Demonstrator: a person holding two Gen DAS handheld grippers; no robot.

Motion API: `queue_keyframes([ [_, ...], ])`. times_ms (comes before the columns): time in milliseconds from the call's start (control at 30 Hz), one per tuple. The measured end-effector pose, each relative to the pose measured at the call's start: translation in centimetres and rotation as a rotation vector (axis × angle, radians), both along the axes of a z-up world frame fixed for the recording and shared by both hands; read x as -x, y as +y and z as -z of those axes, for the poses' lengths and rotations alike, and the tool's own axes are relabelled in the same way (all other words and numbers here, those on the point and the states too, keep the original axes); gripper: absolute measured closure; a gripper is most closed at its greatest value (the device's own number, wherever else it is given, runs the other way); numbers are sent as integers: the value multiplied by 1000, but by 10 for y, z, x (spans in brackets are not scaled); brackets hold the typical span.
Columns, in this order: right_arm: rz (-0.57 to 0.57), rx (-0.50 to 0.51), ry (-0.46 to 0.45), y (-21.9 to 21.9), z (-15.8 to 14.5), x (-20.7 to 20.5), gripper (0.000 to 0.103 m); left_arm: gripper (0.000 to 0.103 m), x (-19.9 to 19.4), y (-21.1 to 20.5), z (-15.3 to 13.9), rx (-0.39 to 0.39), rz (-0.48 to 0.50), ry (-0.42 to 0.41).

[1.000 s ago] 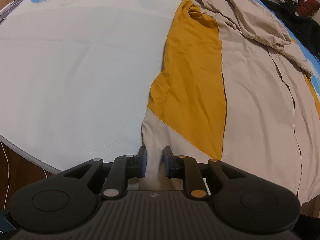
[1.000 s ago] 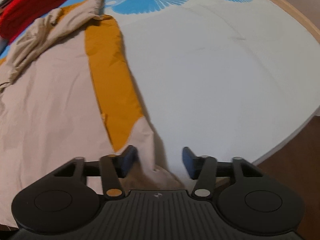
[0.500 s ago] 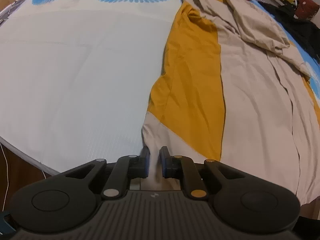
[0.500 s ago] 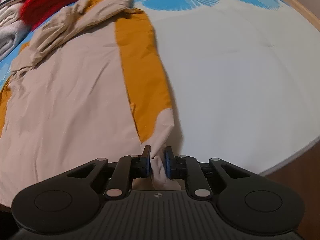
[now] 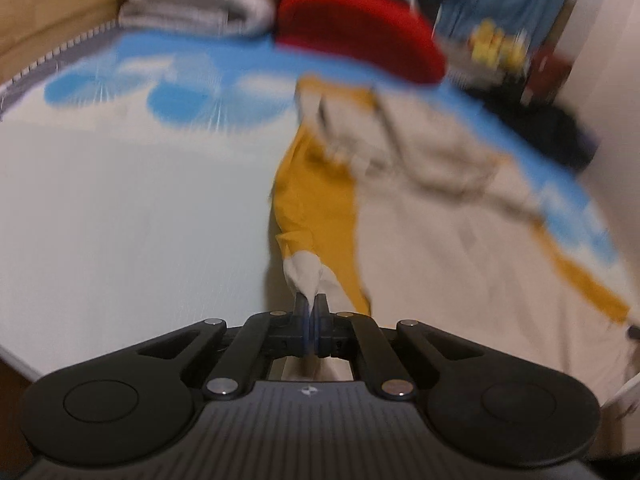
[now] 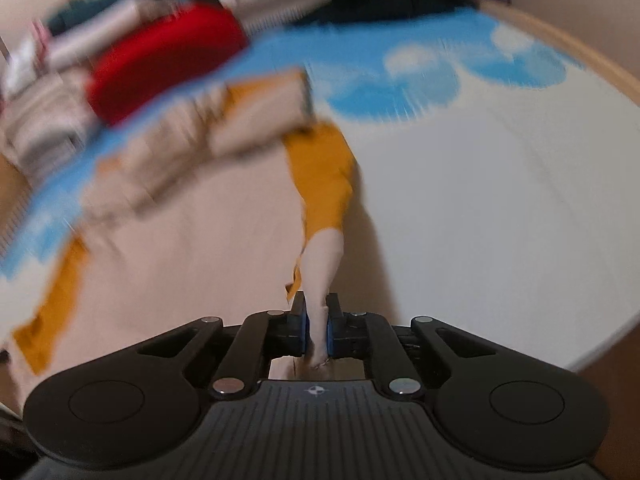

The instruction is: Fold large clothes

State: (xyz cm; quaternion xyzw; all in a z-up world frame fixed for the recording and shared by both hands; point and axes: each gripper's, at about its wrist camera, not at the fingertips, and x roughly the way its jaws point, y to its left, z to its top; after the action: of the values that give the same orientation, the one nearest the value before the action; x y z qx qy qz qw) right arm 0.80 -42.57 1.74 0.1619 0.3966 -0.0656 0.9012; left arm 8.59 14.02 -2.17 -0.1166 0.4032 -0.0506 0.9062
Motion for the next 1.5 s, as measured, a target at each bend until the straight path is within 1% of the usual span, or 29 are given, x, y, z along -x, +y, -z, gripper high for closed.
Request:
queue_keyframes([
  [67, -7, -28, -72, 6, -23, 6, 95, 102, 9, 3, -26, 58, -12, -66],
  [100, -12, -43, -100, 8, -33, 8, 96, 102, 13, 3, -37, 75, -10, -95],
  [200, -18, -105, -188, 11, -64, 18, 97, 103, 29, 0, -71, 88, 11, -189],
  [267, -24, -138, -245, 12, -84, 27, 97, 103, 45, 6, -92, 107, 14, -238],
  [400, -15, -168, -340, 6, -117, 49, 97, 103, 72, 20, -125, 154, -11, -288],
  [500, 41, -232, -416, -9, -138, 72, 97, 103, 93, 34, -145, 203, -44, -322],
  [600, 107, -245, -466, -21, -146, 84, 97, 103, 92, 39, -153, 213, -72, -344],
  [633, 129, -246, -470, -24, -146, 84, 97, 103, 84, 39, -151, 210, -74, -340],
  [700, 155, -230, -454, -33, -138, 70, 97, 103, 61, 42, -141, 198, -86, -311],
  [767, 186, -245, -403, -43, -123, 45, 97, 103, 28, 45, -120, 197, -105, -260],
  [800, 189, -247, -382, -45, -115, 32, 97, 103, 6, 44, -107, 183, -115, -224],
  [867, 196, -211, -321, -47, -97, -2, 97, 103, -32, 45, -81, 165, -129, -150],
  [933, 176, -188, -274, -45, -79, -34, 96, 103, -67, 44, -56, 116, -151, -72],
  [967, 174, -166, -253, -43, -71, -49, 96, 103, -79, 43, -42, 69, -172, -37],
  [1000, 182, -141, -230, -41, -63, -62, 96, 103, -88, 43, -31, 34, -185, -12],
  [1033, 184, -124, -209, -39, -54, -75, 95, 103, -96, 45, -19, 21, -200, 6],
  [1067, 183, -107, -194, -39, -43, -85, 94, 103, -99, 49, -6, 31, -221, 25],
  [1133, 208, -80, -157, -39, -24, -98, 91, 103, -106, 57, 11, 67, -250, 98],
  [1200, 221, -68, -106, -40, -7, -110, 82, 102, -108, 58, 12, 80, -260, 94],
  [1233, 227, -70, -83, -40, -3, -116, 81, 100, -109, 56, 10, 67, -247, 81],
  [1300, 222, -43, -100, -38, -2, -123, 79, 96, -111, 52, 10, 34, -217, 81],
  [1367, 214, 29, -122, -36, -5, -126, 77, 95, -111, 49, 13, 16, -199, 96],
  [1400, 216, 40, -129, -36, -6, -125, 75, 95, -110, 49, 14, 12, -191, 103],
  [1467, 220, 19, -141, -40, -8, -120, 75, 94, -109, 43, 14, 3, -183, 111],
  [1500, 224, 14, -147, -42, -8, -117, 75, 91, -107, 42, 15, 0, -179, 114],
])
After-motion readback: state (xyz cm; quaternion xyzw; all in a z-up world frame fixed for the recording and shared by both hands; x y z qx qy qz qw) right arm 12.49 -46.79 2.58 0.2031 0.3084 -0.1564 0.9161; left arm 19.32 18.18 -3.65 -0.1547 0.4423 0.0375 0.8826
